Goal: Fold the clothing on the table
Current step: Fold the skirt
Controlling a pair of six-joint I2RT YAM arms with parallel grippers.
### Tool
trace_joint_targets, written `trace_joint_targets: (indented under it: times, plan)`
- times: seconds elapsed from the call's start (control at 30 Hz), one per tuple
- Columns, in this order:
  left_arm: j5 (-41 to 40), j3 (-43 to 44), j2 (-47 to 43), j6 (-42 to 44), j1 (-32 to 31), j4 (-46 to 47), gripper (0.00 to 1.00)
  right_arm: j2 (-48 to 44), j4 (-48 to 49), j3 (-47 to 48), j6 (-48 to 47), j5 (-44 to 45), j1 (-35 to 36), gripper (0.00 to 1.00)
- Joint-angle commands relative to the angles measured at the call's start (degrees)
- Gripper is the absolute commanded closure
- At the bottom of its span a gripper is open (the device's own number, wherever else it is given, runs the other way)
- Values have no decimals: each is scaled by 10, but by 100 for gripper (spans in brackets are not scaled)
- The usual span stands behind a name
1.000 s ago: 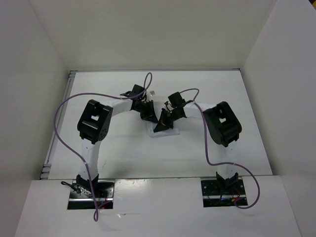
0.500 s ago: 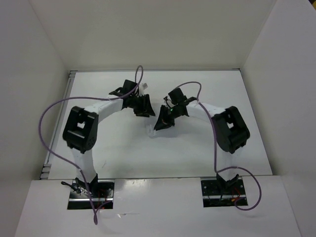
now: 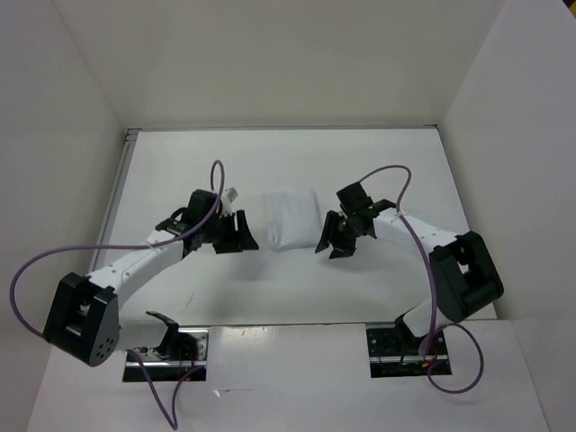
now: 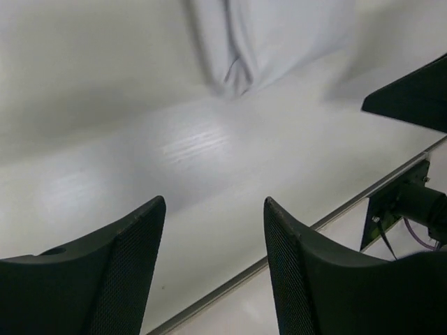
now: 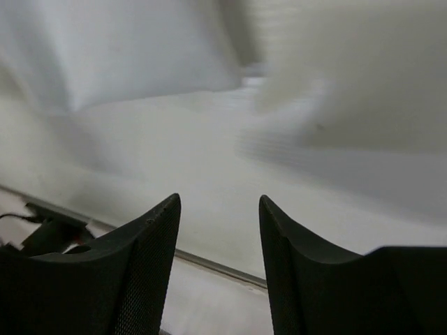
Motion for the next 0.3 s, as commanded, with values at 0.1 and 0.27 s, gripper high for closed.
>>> trace_joint_targets:
  times: [0.1,0.27]
  plan:
    - [-39,-96,-128,-92,-7,36,33,-82,-32,-52,83,160,1,43]
    - [-46,-93,-132,-92,-2,41,29,-70,-27,-37,68,167,1,42]
